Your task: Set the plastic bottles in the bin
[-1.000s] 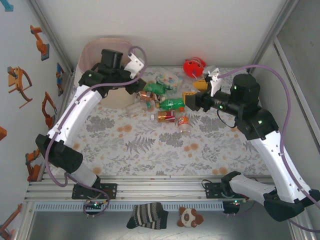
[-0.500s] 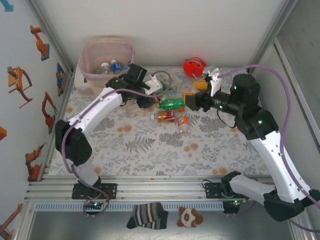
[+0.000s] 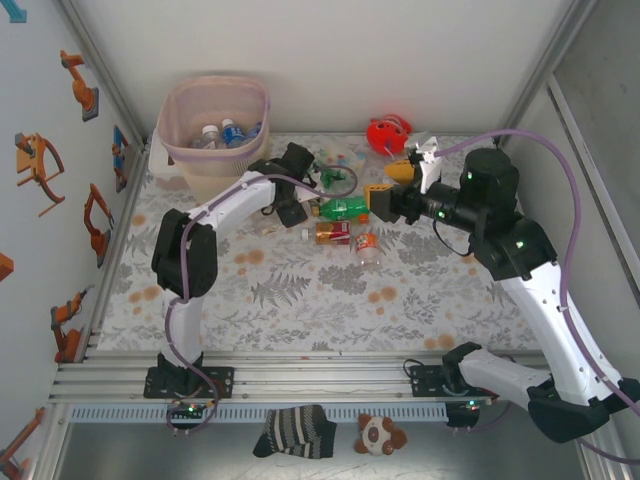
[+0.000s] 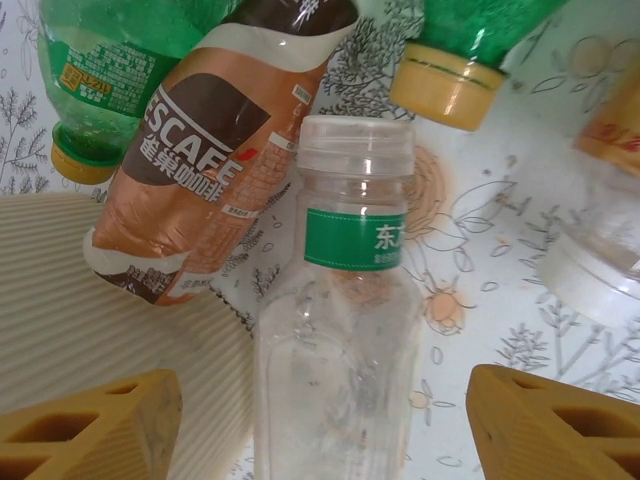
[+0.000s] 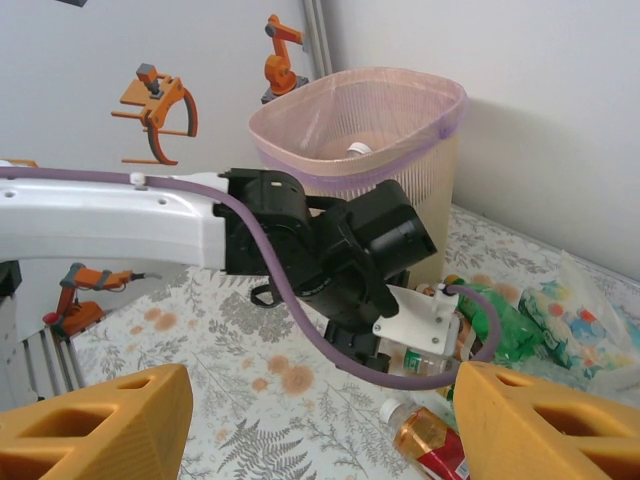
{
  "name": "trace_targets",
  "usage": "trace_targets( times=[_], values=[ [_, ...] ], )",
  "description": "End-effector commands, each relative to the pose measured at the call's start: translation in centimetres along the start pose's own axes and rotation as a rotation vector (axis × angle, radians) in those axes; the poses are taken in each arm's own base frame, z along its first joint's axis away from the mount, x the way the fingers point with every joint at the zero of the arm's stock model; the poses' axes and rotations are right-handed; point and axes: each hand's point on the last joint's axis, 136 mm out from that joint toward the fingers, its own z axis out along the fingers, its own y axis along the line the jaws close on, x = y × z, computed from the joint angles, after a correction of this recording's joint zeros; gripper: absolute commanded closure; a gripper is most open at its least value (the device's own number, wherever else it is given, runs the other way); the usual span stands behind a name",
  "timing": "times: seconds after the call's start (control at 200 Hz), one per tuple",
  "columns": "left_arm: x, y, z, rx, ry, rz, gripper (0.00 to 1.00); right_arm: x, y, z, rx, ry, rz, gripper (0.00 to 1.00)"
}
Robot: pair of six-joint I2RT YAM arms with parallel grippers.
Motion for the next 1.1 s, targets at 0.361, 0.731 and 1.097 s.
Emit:
trace_targets(
  times=[0.361, 0.731, 1.097],
  values=[
    [2.1, -0.1, 2.6, 0.1, 0.104, -0.027, 0.2, -1.0, 0.2, -0.6, 0.017, -0.028, -0.014, 0.31],
    [4.8, -2.2, 4.0, 0.25, 0.178, -0.105, 0.18, -1.0, 0.3, -0.4, 0.006, -0.032, -0.006, 0.31],
    [4.5, -3.9, 3.6, 0.357, 0.176, -0.134, 0.33, -0.9, 0.4, -0.6, 0.01, -0.034, -0.007, 0.32]
  ],
)
